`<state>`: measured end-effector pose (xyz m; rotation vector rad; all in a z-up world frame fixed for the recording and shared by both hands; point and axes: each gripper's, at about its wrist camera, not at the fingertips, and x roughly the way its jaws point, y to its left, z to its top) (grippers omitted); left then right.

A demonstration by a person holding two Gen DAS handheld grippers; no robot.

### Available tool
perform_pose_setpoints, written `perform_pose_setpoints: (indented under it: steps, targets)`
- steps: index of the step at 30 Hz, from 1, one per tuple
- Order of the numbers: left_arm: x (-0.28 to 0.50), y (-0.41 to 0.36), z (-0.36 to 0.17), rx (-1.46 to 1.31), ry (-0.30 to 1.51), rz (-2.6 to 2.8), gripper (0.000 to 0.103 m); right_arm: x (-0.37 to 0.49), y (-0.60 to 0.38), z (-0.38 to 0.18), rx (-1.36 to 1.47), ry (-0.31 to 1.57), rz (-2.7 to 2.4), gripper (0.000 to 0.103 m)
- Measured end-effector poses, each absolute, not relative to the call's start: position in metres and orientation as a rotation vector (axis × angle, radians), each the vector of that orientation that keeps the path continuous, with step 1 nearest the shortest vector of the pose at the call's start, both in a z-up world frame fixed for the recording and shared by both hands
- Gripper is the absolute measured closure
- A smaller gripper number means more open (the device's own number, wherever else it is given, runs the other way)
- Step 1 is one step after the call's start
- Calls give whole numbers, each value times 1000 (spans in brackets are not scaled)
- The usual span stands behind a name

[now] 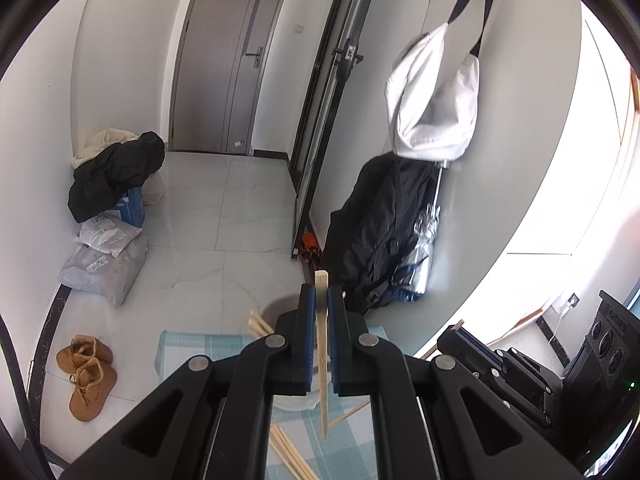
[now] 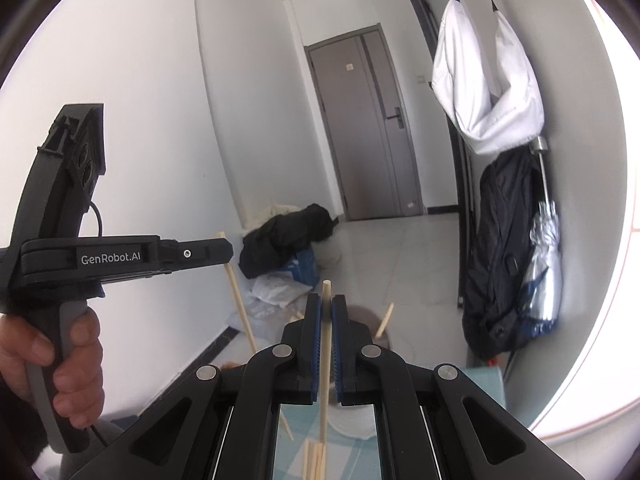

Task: Organize utensils
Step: 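Raise both held chopsticks up over the utensil holder's opening, then open both grippers to drop the chopsticks into the holder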

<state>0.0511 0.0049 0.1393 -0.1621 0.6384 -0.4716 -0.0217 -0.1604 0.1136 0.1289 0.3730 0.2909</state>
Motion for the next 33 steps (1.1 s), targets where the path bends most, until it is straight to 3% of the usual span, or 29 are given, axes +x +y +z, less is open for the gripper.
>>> perform_pose_setpoints:
  steps: [15, 33]
  targets:
    - [122, 11, 171, -229, 572, -420, 101, 61, -155, 157, 35, 332, 312, 99]
    - [162, 16, 109, -258, 616, -339, 101, 118, -143, 112, -53, 412, 341, 99]
